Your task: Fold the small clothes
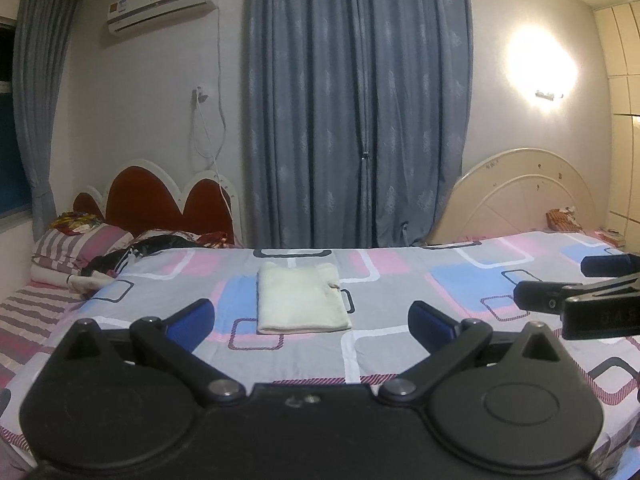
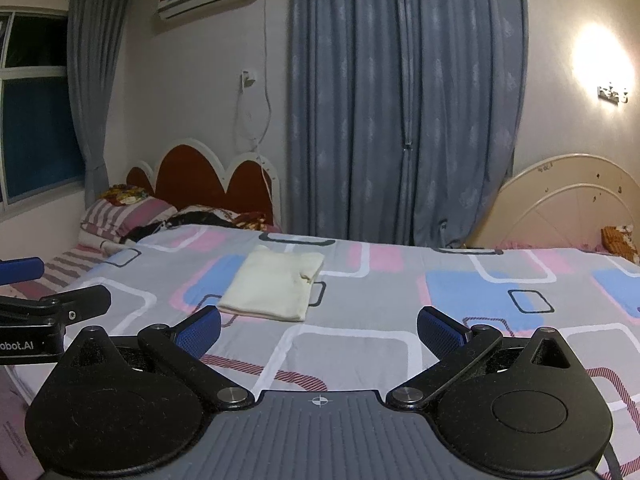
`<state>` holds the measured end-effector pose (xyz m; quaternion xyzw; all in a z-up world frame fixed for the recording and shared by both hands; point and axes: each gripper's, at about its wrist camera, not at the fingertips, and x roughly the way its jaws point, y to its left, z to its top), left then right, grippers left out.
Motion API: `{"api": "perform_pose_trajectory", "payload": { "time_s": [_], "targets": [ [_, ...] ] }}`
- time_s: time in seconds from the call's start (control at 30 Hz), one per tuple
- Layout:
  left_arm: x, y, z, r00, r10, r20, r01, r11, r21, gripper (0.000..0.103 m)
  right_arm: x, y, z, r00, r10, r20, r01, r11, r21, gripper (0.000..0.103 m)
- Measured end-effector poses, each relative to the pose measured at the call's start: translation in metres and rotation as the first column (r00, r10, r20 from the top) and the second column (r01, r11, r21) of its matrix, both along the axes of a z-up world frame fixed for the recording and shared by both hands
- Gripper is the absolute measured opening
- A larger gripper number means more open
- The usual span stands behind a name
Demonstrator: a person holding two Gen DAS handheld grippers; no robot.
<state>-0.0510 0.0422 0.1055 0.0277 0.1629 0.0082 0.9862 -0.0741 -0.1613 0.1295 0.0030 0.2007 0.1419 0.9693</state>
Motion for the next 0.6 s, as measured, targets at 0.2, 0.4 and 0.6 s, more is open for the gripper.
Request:
{"api": "perform_pose_trajectory", "payload": {
  "time_s": [0.2, 0.4, 0.6],
  "targets": [
    [0.001, -0.002, -0.001, 1.0, -0.012, -0.008, 0.012, 1.0, 0.002, 0.103, 0.0, 0.0, 0.001, 1.0, -0.004, 0.019, 0.004, 0.999, -0.033, 0.103],
    [0.003, -0.001, 0.001, 1.0, -0.019, -0.009, 0.019, 1.0, 0.01, 0.103, 0.004, -0.007, 0.0, 1.0, -0.003, 0.014, 0.003, 1.0, -0.026, 0.103],
    [0.003, -0.001, 0.0, 1.0, -0.014, -0.014, 0.015, 1.0, 0.016, 0.103, 0.005, -0.01, -0.001, 1.0, -0.006, 0.016, 0.006, 1.0, -0.024, 0.103]
  ]
}}
